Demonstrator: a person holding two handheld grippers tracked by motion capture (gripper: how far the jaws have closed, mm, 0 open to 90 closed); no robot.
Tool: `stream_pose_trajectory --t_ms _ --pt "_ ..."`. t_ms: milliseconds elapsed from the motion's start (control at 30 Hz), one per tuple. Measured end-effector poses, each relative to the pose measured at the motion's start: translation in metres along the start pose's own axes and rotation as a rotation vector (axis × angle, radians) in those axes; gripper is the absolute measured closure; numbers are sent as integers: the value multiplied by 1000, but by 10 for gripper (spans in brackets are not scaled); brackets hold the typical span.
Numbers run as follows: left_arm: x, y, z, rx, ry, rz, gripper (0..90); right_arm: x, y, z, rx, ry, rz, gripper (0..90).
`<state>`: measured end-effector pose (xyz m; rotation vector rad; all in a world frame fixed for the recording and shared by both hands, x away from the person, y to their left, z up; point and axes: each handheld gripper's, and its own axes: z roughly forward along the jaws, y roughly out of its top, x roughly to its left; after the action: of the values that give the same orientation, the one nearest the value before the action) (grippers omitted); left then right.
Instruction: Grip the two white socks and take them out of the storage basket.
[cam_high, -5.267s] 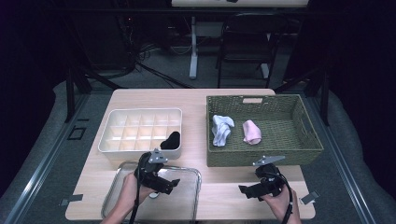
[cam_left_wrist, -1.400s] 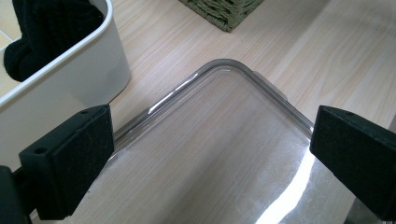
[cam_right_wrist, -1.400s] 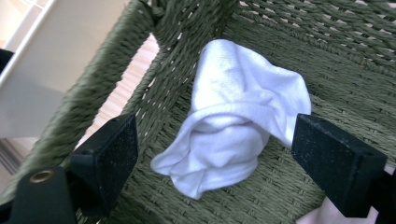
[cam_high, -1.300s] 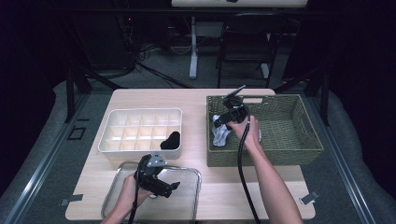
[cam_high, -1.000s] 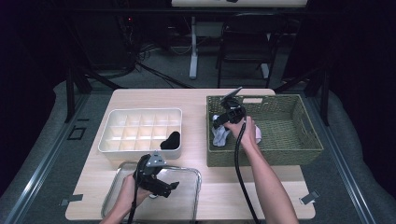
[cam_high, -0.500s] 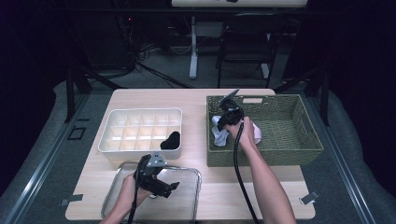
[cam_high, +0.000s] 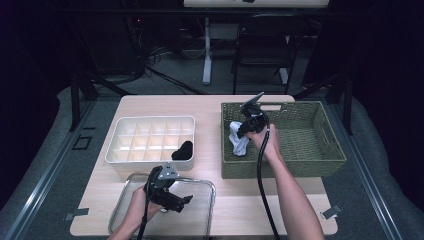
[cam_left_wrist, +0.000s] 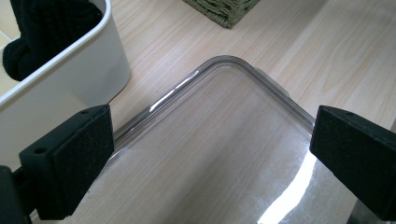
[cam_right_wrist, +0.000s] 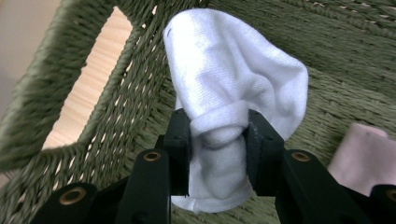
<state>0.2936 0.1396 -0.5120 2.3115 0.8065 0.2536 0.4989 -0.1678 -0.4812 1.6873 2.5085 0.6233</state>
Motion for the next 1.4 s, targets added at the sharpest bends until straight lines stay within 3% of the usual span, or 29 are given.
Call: stream_pose_trajectory --t_ms 433,667,1400 --pt "-1 1 2 5 -4 4 0 -3 -3 -31 9 -4 -39 658" --pt "-2 1 3 4 -7 4 0 -4 1 -47 49 -21 -77 658" --pt "-3 1 3 10 -8 4 0 12 11 -92 77 -30 -151 655"
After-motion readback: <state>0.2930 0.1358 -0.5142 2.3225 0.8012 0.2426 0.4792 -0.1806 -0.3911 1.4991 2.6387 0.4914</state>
